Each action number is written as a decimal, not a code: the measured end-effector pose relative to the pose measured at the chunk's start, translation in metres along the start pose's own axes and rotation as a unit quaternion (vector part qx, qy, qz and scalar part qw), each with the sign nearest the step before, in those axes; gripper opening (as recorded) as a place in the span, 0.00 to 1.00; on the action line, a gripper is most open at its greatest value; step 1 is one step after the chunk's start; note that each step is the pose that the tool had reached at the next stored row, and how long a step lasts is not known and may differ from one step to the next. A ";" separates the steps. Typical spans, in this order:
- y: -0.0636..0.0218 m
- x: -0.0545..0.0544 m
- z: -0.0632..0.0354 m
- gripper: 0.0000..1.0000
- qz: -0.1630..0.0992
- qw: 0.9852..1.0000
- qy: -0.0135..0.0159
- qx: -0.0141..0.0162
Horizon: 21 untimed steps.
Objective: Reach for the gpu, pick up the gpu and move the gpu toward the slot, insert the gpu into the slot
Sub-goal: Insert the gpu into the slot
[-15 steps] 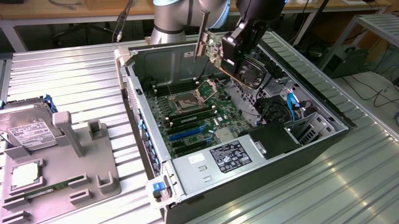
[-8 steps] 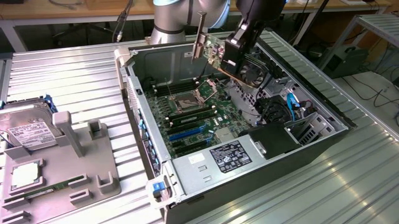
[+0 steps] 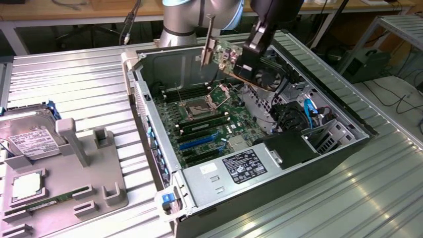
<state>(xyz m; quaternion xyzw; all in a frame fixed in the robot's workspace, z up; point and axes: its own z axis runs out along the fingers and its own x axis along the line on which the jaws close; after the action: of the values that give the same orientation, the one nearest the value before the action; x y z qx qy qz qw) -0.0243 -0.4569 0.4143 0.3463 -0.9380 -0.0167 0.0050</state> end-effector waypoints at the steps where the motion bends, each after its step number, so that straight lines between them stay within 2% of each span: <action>1: 0.0000 0.000 0.0000 0.28 -0.009 1.000 0.000 0.000; 5: 0.0000 0.000 0.0000 0.28 -0.044 0.999 0.002 0.000; 8: 0.0000 0.000 0.0000 0.28 -0.070 0.998 0.002 0.000; 12: 0.0000 0.000 0.0000 0.28 -0.103 0.995 0.004 0.000; 14: 0.0000 0.000 0.0000 0.28 -0.120 0.993 0.004 0.000; 16: 0.0002 0.000 -0.0001 0.28 -0.141 0.990 0.005 0.000; 18: 0.0005 -0.001 0.0001 0.28 -0.145 0.989 0.005 0.000; 21: 0.0019 -0.002 0.0005 0.28 -0.146 0.989 0.005 0.003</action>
<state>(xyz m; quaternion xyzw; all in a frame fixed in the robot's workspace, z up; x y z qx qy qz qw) -0.0240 -0.4541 0.4138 0.4796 -0.8774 -0.0123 0.0062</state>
